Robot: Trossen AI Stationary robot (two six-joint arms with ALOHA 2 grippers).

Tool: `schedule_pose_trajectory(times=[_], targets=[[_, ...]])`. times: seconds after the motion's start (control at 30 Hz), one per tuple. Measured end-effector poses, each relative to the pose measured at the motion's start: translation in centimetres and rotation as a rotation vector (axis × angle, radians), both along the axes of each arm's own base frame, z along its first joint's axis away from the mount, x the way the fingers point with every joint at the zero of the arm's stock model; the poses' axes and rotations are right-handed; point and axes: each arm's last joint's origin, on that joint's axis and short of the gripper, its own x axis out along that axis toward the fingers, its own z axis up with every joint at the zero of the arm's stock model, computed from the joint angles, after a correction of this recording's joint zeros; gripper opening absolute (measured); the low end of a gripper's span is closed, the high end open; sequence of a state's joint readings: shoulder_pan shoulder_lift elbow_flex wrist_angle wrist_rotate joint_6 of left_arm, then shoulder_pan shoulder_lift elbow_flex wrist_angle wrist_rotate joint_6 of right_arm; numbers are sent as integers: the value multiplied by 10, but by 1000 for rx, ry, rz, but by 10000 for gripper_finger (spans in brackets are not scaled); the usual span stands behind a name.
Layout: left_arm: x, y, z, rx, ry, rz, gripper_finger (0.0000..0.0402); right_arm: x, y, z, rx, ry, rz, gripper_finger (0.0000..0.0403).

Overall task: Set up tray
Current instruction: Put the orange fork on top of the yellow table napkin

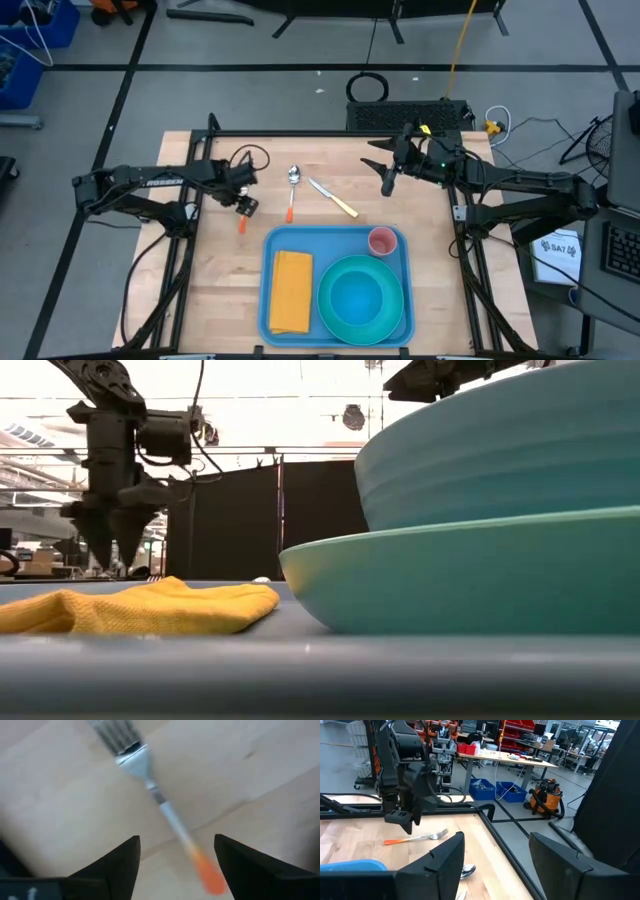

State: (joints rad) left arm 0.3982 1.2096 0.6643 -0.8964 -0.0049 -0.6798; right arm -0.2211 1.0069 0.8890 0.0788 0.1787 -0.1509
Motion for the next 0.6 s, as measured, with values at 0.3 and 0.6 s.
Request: schedule_pose_trajectory(times=[0.3, 0.6], targets=[[7, 6, -1, -14, -82, 88, 248, 0, 1, 0, 9, -3, 18, 212], [-2, 2, -18, -37, -40, 188, 231, 0, 1, 0, 10, -4, 26, 212]])
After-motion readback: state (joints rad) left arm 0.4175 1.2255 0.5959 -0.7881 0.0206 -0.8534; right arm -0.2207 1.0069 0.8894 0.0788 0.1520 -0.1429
